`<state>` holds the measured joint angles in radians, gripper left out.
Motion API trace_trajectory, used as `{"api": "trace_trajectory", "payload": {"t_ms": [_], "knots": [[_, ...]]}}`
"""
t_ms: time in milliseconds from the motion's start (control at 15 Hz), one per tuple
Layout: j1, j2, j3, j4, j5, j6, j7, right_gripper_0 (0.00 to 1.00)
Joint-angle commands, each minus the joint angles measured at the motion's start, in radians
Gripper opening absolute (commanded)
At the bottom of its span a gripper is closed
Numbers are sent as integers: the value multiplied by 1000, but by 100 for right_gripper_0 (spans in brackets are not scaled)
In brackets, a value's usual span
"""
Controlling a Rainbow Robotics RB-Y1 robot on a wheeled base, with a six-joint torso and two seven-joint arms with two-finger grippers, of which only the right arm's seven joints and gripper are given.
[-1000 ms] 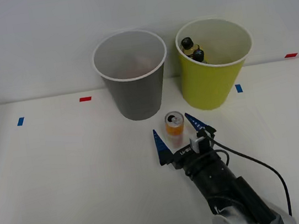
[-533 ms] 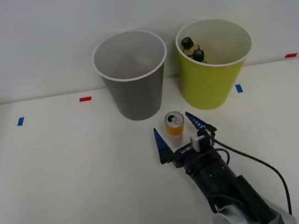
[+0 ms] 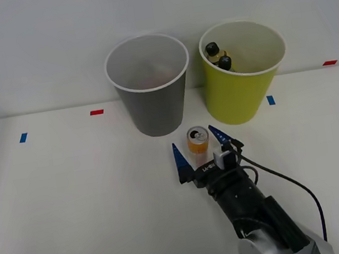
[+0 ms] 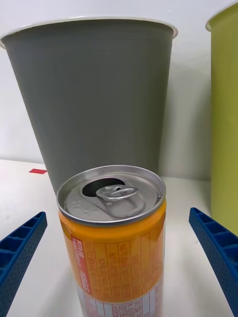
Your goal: Put cans in the gray bin, plastic bottles in the light green bin
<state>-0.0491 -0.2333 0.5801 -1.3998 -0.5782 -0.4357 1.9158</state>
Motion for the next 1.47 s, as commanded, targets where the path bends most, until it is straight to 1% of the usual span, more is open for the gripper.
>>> {"api": "trace_trajectory", "payload": {"t_ms": [67, 600, 1267, 1467], "knots": [[0, -1, 0, -1, 5, 0, -1, 100], [0, 3, 0, -1, 11, 0, 3, 100], [0, -11, -5, -1, 6, 3, 3, 100], [0, -11, -11, -1, 43, 3, 6, 100]]}}
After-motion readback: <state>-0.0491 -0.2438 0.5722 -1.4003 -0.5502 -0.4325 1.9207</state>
